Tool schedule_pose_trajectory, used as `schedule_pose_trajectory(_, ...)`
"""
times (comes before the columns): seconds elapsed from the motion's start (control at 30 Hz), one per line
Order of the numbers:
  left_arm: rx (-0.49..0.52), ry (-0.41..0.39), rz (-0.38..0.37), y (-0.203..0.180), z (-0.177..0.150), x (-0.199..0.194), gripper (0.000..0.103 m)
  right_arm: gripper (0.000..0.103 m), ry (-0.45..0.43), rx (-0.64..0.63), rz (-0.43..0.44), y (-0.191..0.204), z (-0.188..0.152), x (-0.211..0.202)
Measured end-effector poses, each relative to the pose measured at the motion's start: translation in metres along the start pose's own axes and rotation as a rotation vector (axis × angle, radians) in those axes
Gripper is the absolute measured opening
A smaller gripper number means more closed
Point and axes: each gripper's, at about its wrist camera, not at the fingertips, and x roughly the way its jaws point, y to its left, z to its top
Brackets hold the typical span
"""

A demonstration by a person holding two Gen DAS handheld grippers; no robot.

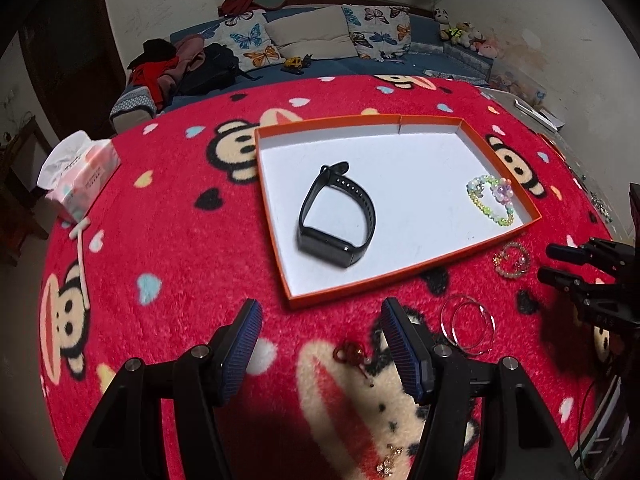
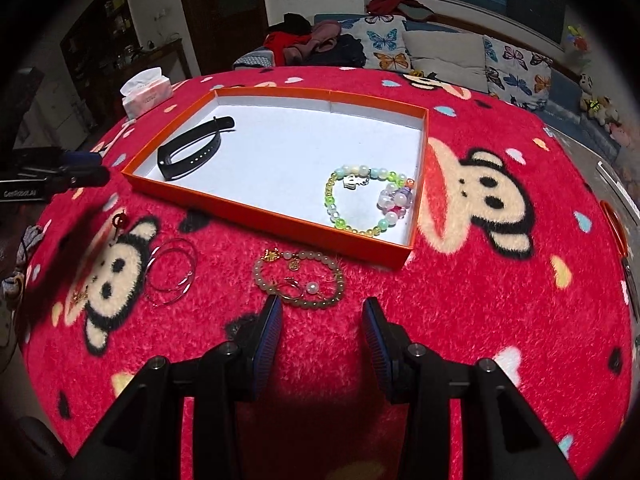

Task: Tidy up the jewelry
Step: 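Withdraw both tools from the tray toward the remaining jewelry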

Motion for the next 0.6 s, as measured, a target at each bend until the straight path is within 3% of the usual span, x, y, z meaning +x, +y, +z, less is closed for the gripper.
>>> schedule_pose_trajectory(0.07,-0.005,0.005,-0.001,0.001,-0.001,0.003,0.066,0.043,-0.004,-0.013,-0.011,0.002,0.000,0.001)
schedule_pose_trajectory(0.13,-0.010,0.015,-0.004,0.002,-0.004,0.006,0.066,0.029,-0.007,-0.029,-0.020,0.004,0.000,0.003)
schedule_pose_trajectory(0.23,-0.010,0.030,0.000,0.002,-0.008,0.011,0.066,0.022,-0.008,-0.046,-0.026,0.005,0.002,0.006)
schedule_pose_trajectory(0.6,-0.009,0.046,-0.005,0.001,-0.009,0.019,0.066,0.019,0.002,-0.073,-0.047,0.003,0.010,0.016)
